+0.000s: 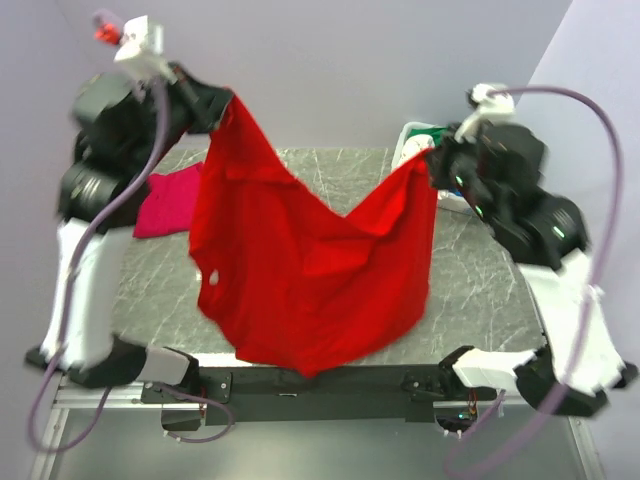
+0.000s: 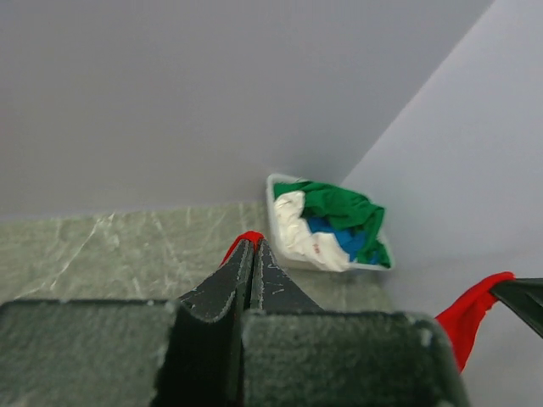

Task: Fold and stack the t-shirts
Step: Flatten the tshirt out

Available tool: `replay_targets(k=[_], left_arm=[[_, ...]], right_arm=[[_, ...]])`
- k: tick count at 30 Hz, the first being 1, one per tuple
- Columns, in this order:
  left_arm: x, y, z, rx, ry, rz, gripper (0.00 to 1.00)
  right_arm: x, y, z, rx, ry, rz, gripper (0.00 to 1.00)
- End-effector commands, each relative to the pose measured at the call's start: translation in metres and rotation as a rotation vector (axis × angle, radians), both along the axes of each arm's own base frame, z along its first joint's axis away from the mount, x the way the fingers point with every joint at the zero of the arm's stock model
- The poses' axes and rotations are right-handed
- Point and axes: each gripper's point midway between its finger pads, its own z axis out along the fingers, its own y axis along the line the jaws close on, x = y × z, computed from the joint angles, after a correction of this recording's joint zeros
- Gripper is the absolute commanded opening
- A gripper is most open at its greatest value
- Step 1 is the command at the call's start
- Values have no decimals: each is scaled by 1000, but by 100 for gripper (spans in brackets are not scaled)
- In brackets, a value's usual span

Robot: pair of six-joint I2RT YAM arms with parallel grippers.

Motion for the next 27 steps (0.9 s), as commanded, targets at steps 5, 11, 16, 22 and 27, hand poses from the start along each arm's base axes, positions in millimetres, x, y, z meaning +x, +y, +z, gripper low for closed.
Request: replay_targets(k=[5, 11, 16, 22, 27], left_arm=[[56, 31, 39, -7, -149, 66, 1], [37, 37, 68, -14, -264, 13, 1], [-17, 28, 81, -31, -332, -84, 1], [-88, 24, 75, -54, -343, -170, 1], [-141, 29, 66, -43, -328, -187, 1]], right_arm=[[77, 2, 31, 13, -104, -66, 0], [68, -6, 67, 28, -191, -65, 0], [31, -15, 74, 51, -227, -22, 0], [-30, -23, 71, 85, -247, 74, 0], [-80, -26, 69, 114, -259, 169, 0]])
